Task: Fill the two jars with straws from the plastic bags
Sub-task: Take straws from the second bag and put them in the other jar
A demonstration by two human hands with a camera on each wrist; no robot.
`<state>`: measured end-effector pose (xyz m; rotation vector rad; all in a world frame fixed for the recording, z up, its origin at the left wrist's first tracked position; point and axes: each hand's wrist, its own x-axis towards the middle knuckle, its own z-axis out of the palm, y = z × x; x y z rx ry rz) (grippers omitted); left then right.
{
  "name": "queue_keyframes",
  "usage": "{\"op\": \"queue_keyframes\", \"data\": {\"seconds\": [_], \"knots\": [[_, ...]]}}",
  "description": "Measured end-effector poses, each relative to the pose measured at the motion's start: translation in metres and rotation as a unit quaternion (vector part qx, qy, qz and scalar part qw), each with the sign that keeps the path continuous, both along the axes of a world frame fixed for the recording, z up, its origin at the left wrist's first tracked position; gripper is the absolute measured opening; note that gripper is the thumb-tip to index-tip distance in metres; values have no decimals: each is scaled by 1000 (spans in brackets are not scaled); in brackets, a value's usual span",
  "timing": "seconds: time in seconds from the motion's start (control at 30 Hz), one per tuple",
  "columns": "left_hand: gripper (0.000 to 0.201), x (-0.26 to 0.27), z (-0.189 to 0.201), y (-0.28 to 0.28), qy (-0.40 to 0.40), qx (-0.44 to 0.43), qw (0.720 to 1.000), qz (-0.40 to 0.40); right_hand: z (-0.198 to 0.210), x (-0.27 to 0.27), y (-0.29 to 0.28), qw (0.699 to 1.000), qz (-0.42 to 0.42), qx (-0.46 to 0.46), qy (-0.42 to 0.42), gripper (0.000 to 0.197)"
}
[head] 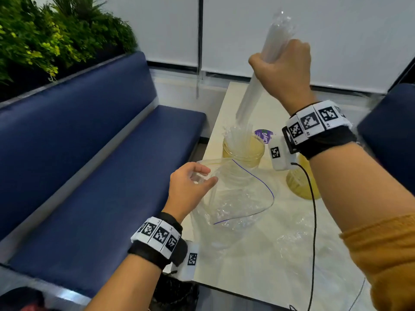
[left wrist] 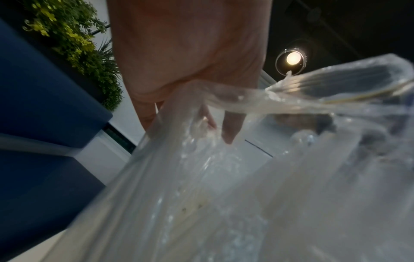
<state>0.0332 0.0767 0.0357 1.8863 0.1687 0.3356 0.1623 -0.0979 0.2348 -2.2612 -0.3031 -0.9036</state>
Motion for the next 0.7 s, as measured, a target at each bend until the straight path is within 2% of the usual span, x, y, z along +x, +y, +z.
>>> {"op": "queue_keyframes", "data": {"seconds": [0.1, 0.23, 0.33, 0.4, 0.47, 0.53, 0.6, 0.67, 0.7], "knots": [[16, -1, 2, 4, 3, -7, 1000, 4, -41, 31, -12, 996, -57, -52, 43, 34], [12, -2, 2, 9, -11, -31, 999, 2, -103, 47, -14, 987, -72, -55, 136, 33], [15, 0, 2, 11, -17, -37, 999, -2, -141, 52, -16, 970, -74, -98, 210, 47], [15, 1, 1, 11, -19, -36, 999, -5, -158, 52, -19, 948, -72, -146, 274, 60], [15, 3, 0, 11, -23, -45, 999, -9, -168, 53, -24, 926, -67, -170, 331, 74], [14, 5, -1, 10, -26, -49, 998, -11, -172, 52, -30, 917, -69, -162, 357, 83], [16, 7, -2, 9, -23, -54, 998, -18, -170, 51, -36, 920, -78, -146, 355, 90], [25, 8, -2, 6, -21, -62, 997, -36, -160, 47, -40, 928, -79, -132, 341, 109], [29, 8, -2, 5, -25, -61, 997, -46, -153, 44, -41, 934, -76, -128, 326, 112]]}}
